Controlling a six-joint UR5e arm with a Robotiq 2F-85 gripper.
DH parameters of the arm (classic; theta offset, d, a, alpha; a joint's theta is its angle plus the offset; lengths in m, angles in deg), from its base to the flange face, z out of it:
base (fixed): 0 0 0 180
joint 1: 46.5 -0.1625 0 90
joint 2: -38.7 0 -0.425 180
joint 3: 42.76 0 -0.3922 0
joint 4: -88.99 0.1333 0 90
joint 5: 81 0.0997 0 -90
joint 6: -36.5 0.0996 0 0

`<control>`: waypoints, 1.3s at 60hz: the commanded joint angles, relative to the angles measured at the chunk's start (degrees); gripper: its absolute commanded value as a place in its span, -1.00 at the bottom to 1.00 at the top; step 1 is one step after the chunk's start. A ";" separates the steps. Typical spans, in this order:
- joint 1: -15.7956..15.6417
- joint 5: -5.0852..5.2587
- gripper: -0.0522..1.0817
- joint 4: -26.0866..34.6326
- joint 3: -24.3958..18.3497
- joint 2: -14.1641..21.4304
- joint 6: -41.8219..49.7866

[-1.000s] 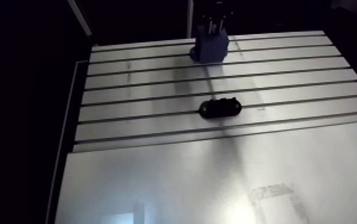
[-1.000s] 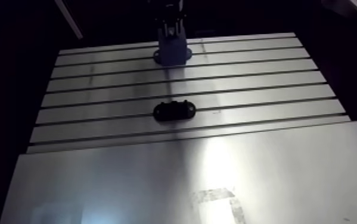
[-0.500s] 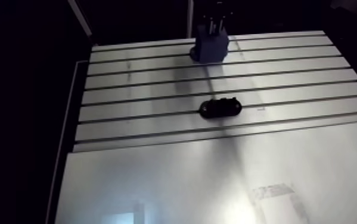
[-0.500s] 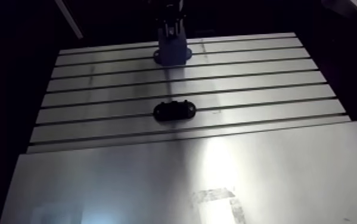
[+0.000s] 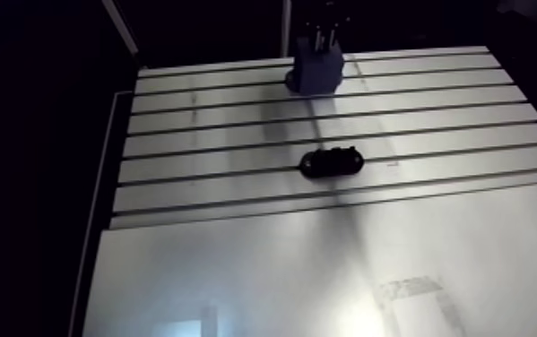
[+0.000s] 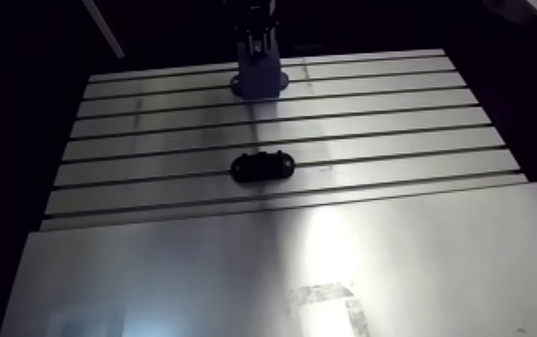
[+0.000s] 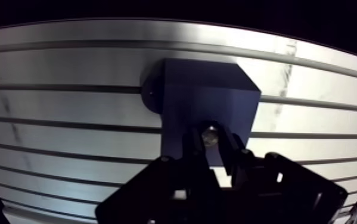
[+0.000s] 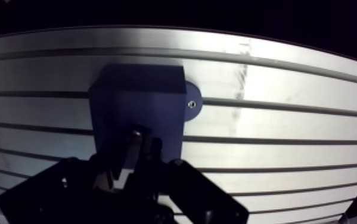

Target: Pick up the M10 bolt and insert it into the hex recess until seated.

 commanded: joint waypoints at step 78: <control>-0.01 0.20 0.40 0.18 -1.08 -0.79 -2.18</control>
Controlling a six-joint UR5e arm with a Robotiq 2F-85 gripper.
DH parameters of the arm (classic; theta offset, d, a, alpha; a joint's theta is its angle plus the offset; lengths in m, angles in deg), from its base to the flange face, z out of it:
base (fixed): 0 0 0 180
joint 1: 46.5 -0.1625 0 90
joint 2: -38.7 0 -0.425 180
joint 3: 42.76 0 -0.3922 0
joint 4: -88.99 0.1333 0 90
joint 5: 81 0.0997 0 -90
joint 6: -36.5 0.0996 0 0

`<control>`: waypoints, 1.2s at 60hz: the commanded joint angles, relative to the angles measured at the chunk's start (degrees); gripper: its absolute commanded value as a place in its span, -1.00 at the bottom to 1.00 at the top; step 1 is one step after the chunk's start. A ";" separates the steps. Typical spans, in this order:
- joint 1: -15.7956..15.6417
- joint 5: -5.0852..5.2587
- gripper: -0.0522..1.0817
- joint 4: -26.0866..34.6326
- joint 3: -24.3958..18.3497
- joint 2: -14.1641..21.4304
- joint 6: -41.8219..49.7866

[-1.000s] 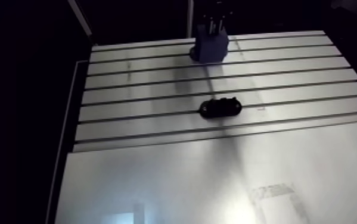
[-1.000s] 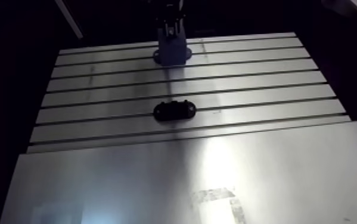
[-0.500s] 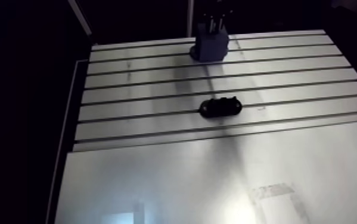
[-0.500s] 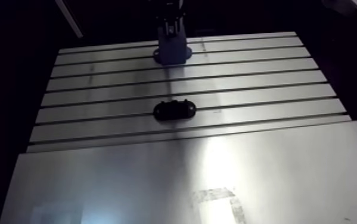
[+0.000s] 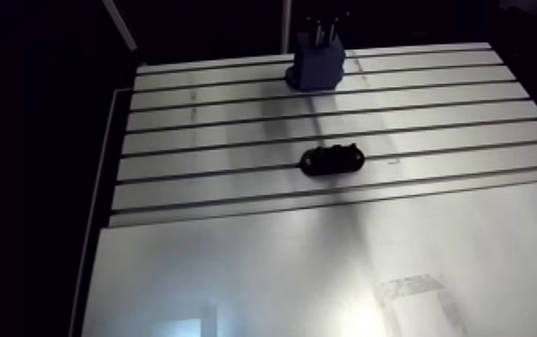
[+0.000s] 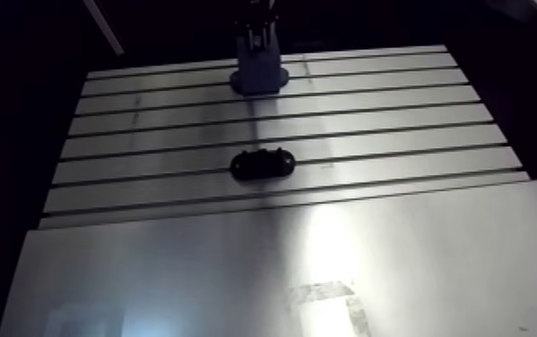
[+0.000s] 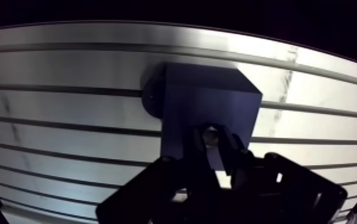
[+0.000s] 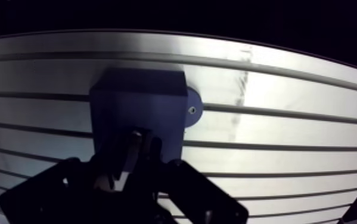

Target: Pick up the M10 bolt and insert it into the hex recess until seated.

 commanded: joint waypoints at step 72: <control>-0.01 -0.41 0.40 0.86 -0.29 -0.13 -9.91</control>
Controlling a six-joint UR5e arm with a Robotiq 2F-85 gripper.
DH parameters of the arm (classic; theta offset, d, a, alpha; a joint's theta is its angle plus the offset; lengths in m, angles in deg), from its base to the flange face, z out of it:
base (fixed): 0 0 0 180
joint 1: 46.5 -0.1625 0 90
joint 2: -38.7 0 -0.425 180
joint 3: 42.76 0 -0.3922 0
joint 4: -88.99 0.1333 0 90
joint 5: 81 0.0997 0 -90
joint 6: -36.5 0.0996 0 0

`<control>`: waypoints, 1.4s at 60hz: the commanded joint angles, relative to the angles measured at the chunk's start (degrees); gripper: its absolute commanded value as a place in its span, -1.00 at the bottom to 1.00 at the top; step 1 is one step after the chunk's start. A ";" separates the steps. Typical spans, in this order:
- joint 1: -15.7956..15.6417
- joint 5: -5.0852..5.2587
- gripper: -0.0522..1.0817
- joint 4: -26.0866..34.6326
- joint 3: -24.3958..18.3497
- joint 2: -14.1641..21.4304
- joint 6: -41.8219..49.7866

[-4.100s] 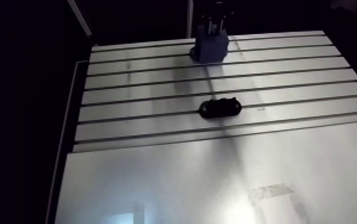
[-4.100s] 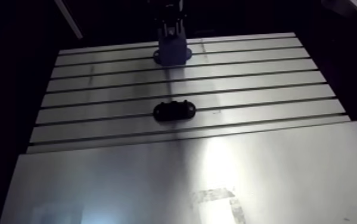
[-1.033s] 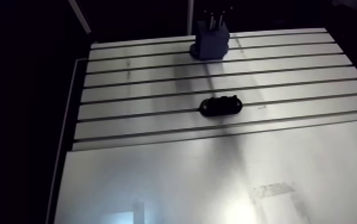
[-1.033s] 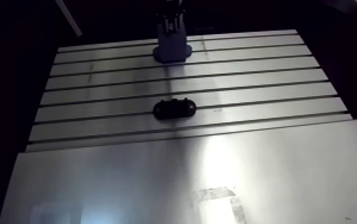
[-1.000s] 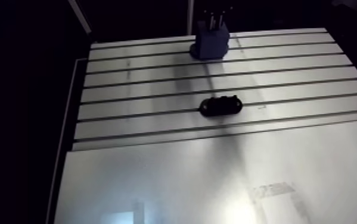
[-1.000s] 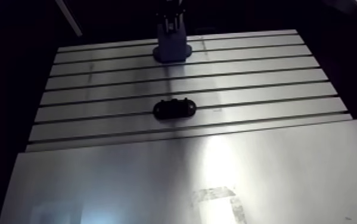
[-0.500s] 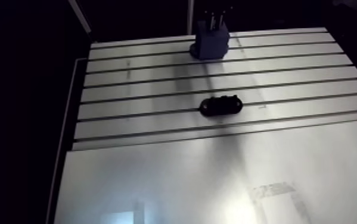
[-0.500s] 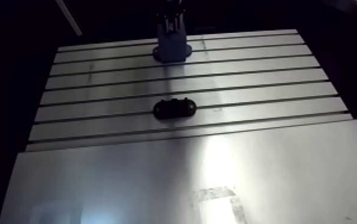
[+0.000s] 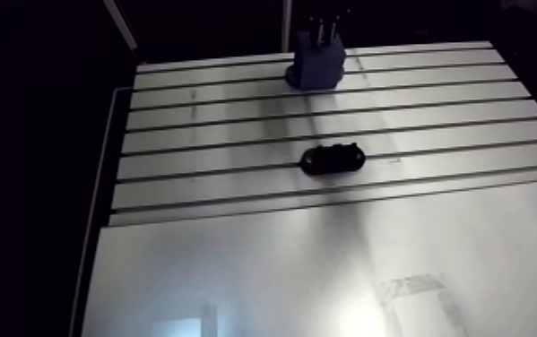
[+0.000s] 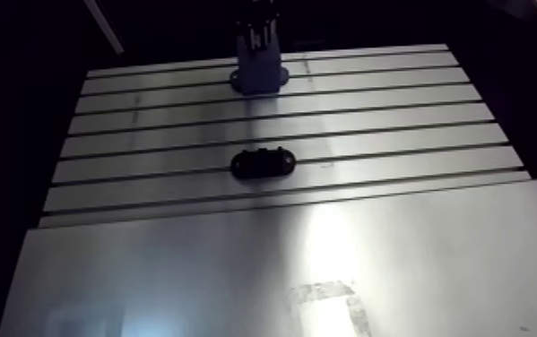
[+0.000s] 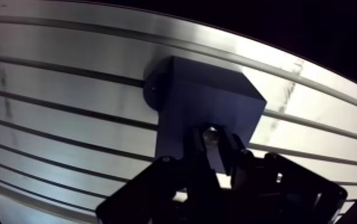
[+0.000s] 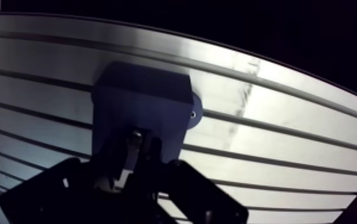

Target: Pick up the M10 bolt and insert it into the hex recess until seated.

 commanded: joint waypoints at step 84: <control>-0.29 -1.06 0.40 0.04 0.04 0.22 -11.34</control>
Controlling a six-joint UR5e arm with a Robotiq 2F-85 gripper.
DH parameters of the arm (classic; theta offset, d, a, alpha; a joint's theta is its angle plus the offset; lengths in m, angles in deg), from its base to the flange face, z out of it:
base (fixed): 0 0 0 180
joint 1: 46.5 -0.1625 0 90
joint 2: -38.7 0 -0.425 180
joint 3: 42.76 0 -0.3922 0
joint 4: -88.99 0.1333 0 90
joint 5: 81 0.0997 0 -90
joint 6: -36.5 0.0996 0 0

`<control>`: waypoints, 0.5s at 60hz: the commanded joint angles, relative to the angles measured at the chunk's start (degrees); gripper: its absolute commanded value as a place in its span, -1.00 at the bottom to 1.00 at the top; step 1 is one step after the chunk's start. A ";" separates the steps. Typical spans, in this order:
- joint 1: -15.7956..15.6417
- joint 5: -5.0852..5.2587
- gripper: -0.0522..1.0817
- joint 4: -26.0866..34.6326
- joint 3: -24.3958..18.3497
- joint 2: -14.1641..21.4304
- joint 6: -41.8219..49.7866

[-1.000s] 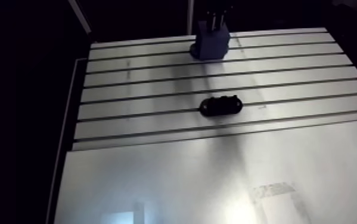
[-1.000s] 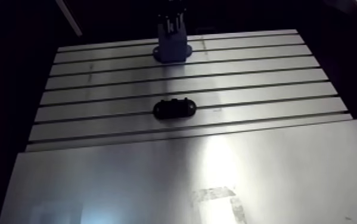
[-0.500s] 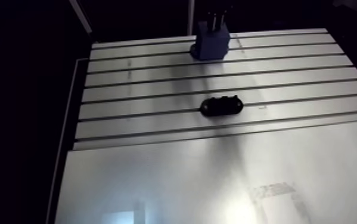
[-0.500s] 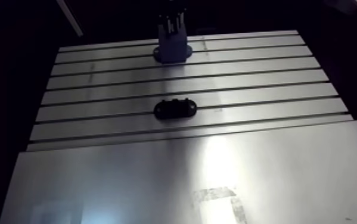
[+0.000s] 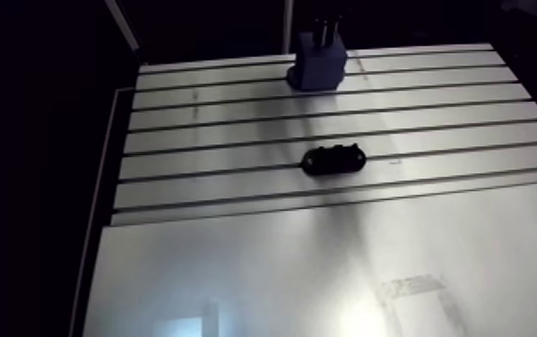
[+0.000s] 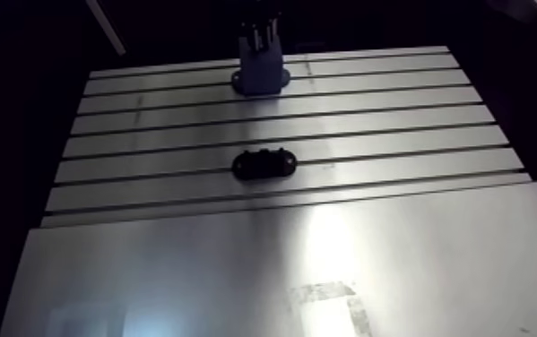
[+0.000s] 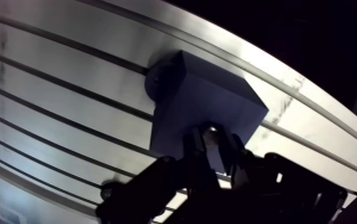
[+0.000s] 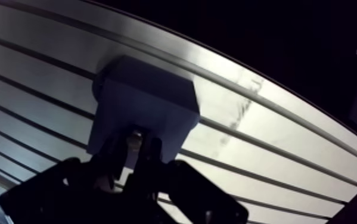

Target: Pick up the M10 bolt and insert it into the hex recess until seated.

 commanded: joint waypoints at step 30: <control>-0.21 -0.16 0.40 -0.08 0.00 0.00 -3.87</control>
